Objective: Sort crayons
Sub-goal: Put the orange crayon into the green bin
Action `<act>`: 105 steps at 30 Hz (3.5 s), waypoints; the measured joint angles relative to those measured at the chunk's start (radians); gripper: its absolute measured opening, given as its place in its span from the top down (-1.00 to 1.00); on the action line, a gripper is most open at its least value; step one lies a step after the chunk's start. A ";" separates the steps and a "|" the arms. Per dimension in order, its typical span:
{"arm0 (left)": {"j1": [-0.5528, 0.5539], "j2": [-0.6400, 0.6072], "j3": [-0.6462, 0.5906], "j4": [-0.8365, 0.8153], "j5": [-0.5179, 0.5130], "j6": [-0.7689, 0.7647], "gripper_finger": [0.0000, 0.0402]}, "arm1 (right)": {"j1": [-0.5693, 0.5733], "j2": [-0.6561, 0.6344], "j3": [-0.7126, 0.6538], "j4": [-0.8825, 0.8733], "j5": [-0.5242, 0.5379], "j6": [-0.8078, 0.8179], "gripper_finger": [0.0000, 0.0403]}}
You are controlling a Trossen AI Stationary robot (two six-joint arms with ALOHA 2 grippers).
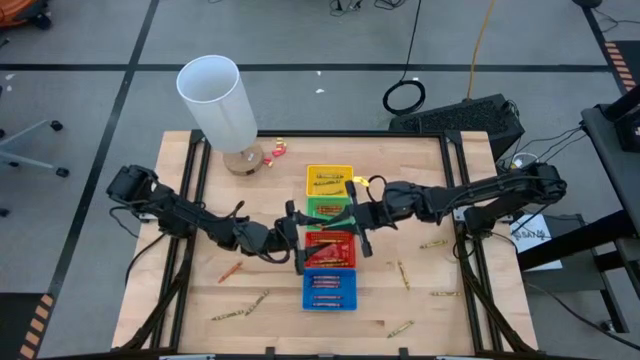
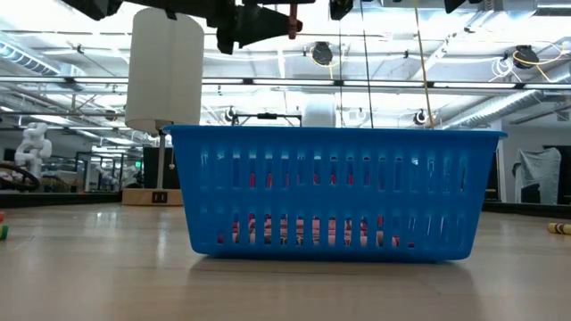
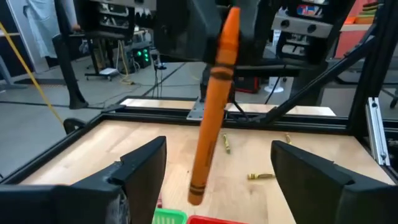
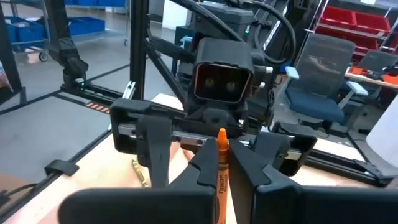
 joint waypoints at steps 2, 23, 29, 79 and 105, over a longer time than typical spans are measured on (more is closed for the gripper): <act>0.003 -0.001 0.000 -0.010 0.000 0.000 -0.34 | 0.000 0.000 0.000 0.015 0.000 -0.014 0.98; 0.005 -0.001 -0.001 -0.053 -0.008 -0.004 0.86 | 0.000 -0.001 0.000 -0.026 0.000 -0.014 0.88; 0.005 -0.003 0.000 -0.053 -0.008 -0.005 0.78 | 0.000 -0.007 -0.001 -0.149 0.000 -0.006 0.50; 0.080 -0.003 0.000 -0.319 -0.109 0.091 0.82 | 0.134 -0.042 -0.001 -0.836 0.344 0.271 0.29; 0.210 -0.003 0.000 -0.476 0.134 -0.121 0.82 | 0.217 -0.042 -0.001 -0.827 0.447 0.285 0.29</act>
